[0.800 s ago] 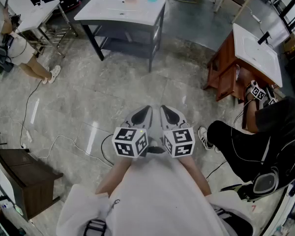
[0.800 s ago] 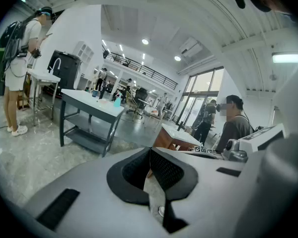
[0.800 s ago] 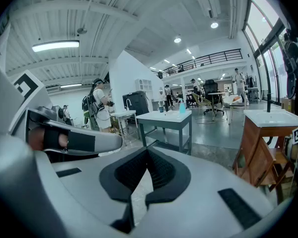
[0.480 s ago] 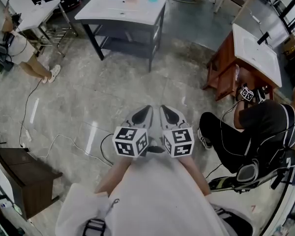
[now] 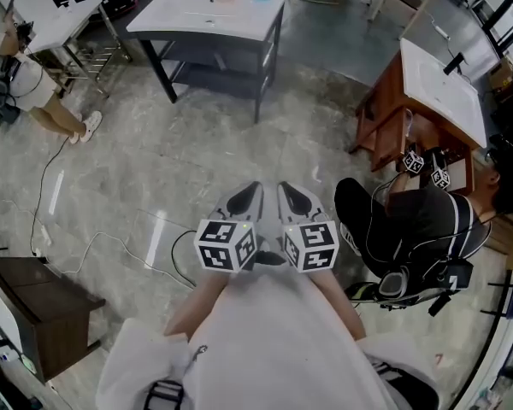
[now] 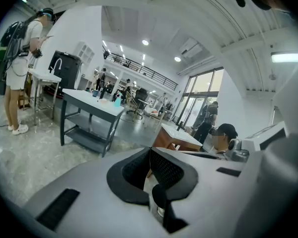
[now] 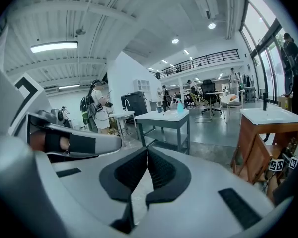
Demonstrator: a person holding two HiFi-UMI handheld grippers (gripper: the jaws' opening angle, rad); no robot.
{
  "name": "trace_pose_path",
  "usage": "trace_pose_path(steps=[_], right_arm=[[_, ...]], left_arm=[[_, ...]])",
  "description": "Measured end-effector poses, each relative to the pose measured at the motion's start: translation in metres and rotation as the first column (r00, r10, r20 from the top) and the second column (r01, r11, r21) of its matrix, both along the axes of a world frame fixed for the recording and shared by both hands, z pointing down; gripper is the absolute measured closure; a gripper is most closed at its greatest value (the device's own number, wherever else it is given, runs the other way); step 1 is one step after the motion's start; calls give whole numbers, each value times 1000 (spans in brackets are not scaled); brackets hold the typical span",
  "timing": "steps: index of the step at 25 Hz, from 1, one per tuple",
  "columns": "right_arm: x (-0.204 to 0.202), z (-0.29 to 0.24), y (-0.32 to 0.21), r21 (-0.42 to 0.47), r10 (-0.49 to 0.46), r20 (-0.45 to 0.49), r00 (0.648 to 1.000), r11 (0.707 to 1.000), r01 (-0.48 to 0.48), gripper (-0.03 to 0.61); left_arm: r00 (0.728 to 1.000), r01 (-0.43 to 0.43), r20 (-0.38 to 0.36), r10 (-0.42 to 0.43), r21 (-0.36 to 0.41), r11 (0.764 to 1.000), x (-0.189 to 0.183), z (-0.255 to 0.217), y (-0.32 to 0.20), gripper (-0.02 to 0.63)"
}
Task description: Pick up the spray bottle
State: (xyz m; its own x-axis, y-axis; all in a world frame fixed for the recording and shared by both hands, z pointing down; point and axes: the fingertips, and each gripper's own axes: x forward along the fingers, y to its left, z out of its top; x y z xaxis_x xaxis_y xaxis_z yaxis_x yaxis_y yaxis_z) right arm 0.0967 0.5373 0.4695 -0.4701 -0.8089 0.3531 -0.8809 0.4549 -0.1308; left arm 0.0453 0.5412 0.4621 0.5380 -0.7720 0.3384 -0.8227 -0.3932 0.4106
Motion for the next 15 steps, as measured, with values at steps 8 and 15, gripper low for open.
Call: trace_pose_path(steps=[8, 15], right_arm=[[5, 3, 5, -18, -2, 12, 1000, 1000, 2, 551], [-3, 5, 2, -19, -25, 23, 999, 999, 26, 551]], left_arm=[[1000, 4, 2, -4, 0, 1000, 3, -1, 2, 588], [1000, 12, 18, -12, -6, 1000, -1, 4, -3, 588]])
